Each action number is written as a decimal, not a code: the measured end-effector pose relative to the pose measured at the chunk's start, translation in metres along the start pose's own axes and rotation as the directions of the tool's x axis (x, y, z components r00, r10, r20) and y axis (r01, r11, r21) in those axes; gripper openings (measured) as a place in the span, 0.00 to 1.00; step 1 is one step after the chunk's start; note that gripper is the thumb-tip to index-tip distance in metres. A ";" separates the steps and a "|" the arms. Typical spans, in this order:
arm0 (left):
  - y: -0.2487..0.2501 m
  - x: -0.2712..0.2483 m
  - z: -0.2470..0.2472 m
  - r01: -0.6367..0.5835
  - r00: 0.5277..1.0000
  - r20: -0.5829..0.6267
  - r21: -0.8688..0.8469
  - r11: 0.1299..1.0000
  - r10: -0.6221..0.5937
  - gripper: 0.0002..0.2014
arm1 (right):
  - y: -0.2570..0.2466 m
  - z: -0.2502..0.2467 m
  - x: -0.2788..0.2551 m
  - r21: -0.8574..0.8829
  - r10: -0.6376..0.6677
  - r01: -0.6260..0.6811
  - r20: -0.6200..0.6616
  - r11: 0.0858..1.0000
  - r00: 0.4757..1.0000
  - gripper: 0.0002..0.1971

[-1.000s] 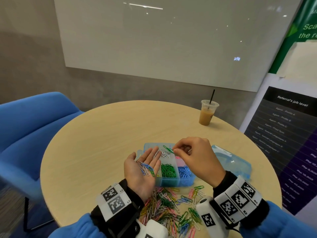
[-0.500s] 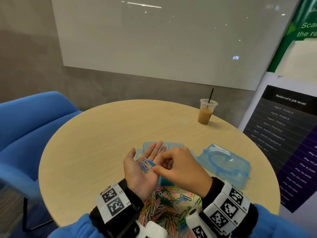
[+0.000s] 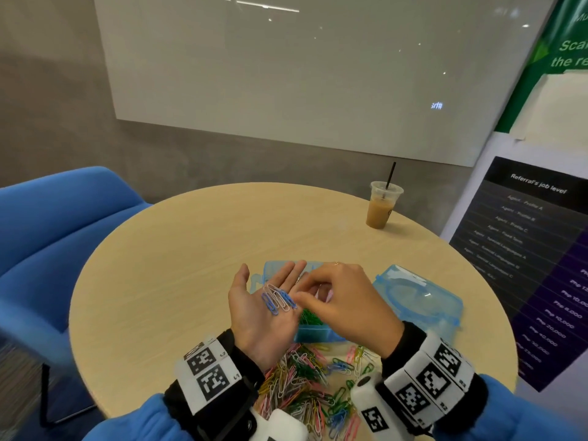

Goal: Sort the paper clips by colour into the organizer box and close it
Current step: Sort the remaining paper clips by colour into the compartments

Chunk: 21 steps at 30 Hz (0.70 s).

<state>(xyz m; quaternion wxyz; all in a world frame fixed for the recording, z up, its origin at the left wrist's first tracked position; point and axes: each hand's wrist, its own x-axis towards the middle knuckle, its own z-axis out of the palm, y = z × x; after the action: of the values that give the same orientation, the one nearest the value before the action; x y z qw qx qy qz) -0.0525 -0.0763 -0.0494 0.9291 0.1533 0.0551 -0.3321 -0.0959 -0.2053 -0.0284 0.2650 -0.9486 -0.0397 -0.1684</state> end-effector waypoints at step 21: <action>-0.003 0.001 -0.005 0.061 0.998 0.008 0.082 0.995 -0.061 0.38 | 0.031 -0.023 -0.007 -0.093 0.091 -0.096 -0.059 0.991 0.994 0.07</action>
<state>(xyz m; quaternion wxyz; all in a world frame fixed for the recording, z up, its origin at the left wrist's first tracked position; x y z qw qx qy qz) -0.0533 -0.0775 -0.0550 0.9118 0.1873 0.0412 -0.3631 -0.1042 -0.2435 -0.0269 0.2279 -0.9560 0.0201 -0.1835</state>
